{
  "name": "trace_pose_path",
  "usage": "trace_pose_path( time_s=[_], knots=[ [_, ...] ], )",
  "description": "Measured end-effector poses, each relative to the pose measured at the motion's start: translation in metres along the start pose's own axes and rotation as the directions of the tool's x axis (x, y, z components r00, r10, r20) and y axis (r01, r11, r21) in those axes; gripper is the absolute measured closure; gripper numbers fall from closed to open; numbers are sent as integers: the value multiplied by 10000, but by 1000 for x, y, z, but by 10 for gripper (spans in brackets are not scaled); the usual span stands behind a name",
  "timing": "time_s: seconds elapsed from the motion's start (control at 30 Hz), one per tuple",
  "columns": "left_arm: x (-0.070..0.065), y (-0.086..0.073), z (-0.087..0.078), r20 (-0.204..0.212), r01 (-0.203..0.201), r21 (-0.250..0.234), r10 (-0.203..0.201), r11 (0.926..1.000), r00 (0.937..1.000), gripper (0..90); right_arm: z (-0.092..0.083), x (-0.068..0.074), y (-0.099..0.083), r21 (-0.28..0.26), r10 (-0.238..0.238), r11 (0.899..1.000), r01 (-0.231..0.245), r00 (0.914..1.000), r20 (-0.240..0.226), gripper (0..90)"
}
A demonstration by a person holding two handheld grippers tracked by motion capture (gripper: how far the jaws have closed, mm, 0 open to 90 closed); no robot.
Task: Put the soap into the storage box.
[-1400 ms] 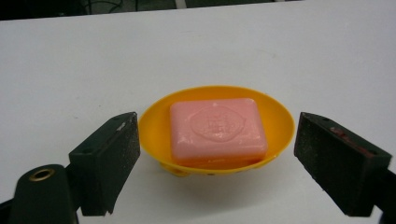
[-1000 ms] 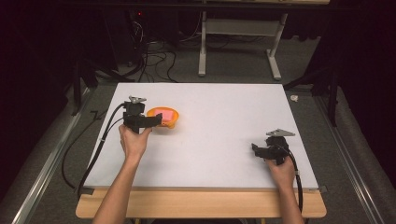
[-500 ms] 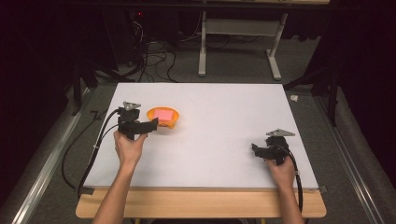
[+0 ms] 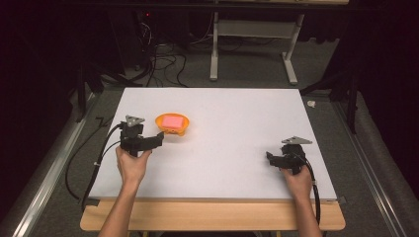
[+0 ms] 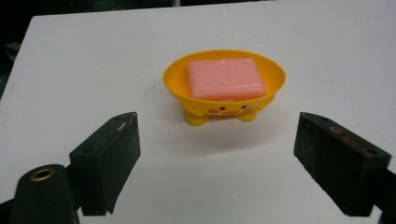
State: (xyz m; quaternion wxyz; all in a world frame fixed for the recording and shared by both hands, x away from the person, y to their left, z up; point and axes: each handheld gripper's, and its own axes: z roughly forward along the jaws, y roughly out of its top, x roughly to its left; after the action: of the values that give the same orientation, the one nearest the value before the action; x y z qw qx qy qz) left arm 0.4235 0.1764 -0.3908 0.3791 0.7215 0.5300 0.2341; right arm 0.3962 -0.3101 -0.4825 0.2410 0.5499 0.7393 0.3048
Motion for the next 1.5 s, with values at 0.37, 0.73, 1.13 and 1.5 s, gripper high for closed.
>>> trace_pose_path(
  time_s=[0.37,0.73,1.13,1.5],
  knots=[
    [0,-14,-4,159,-109,-52,110,9999,9998,153,0,0,0,0,-1,10000,1,10000,1,231],
    [-8,-25,-1,187,-489,82,488,9988,9986,153,0,0,0,0,-1,10000,1,10000,3,231],
    [-9,-40,8,380,-631,432,615,9971,9974,154,0,0,0,-1,-3,10000,3,10000,4,231],
    [-11,-53,19,397,-674,823,643,9943,9971,156,0,0,0,0,-3,10000,3,10000,5,231]
  ],
)
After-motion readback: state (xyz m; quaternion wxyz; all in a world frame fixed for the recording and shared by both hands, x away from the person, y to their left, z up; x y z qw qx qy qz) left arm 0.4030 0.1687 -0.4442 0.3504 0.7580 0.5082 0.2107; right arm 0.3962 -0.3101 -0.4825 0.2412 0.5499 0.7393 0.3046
